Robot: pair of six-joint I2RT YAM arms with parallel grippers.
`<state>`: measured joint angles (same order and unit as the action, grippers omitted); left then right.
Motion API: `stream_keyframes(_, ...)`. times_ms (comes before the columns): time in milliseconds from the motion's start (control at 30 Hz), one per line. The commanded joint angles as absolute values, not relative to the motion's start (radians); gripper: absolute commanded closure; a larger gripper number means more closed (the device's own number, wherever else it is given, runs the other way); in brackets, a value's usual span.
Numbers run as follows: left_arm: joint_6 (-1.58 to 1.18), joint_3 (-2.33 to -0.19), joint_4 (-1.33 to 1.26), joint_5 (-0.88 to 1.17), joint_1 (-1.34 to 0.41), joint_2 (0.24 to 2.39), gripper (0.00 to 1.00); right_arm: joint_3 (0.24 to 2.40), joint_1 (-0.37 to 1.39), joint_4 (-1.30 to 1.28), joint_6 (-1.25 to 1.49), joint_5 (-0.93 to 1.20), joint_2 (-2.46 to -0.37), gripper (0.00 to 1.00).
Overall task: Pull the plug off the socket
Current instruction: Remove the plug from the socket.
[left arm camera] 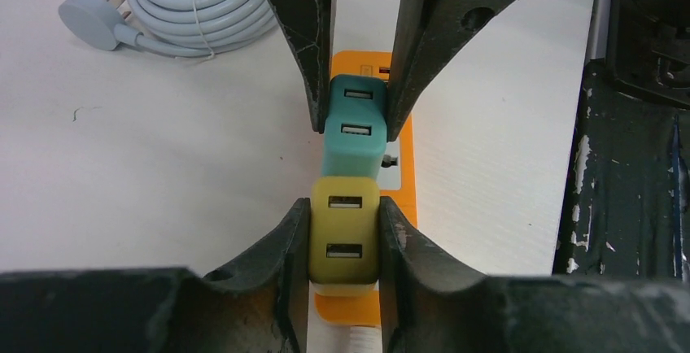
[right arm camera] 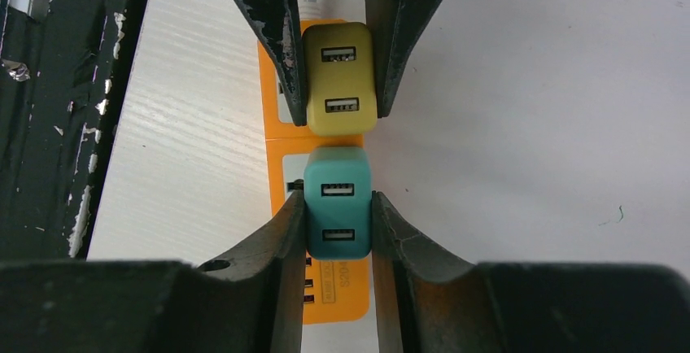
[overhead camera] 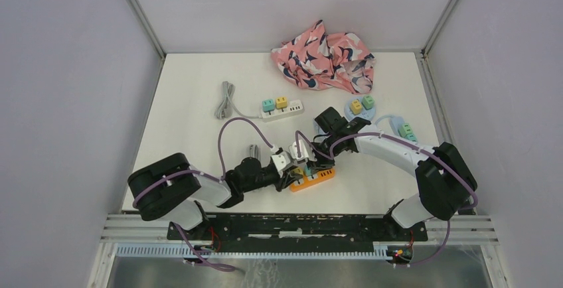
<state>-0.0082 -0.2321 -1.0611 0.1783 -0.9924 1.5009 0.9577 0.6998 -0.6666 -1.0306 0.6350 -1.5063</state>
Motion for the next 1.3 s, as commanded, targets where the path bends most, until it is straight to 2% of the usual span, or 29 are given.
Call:
stream_keyframes(0,0.000,-0.271,-1.079,0.176,-0.988,1.523,0.78,0.962,0.706,-0.662,-1.022,0.624,-1.504,0.92)
stream_keyframes(67,0.012,-0.270,-1.063,0.176,-0.988,1.522,0.94,0.965,0.706,-0.661,-1.003,0.630,-1.506,0.95)
stream_keyframes(100,0.020,-0.270,-1.053,0.174,-0.988,1.521,0.97,0.968,0.707,-0.658,-0.992,0.645,-1.506,0.96)
stream_keyframes(367,0.040,-0.266,-1.041,0.189,-0.988,1.548,0.97,0.981,0.736,-0.546,-0.796,0.707,-1.520,1.00)
stream_keyframes(567,0.042,-0.244,-1.061,0.179,-0.989,1.551,0.97,0.966,0.655,-0.634,-0.953,0.653,-1.501,1.00)
stream_keyframes(733,0.051,-0.243,-1.062,0.172,-0.986,1.554,0.97,0.936,0.643,-0.754,-1.146,0.742,-1.472,1.00)
stream_keyframes(900,0.039,-0.252,-1.061,0.175,-0.988,1.565,0.97,0.967,0.721,-0.702,-1.018,0.758,-1.515,1.00)
stream_keyframes(1067,0.034,-0.250,-1.061,0.174,-0.987,1.567,0.97,0.992,0.703,-0.620,-0.875,0.736,-1.509,1.00)
stream_keyframes(1267,0.035,-0.251,-1.060,0.172,-0.986,1.572,0.97,0.988,0.618,-0.761,-1.048,0.717,-1.502,1.00)
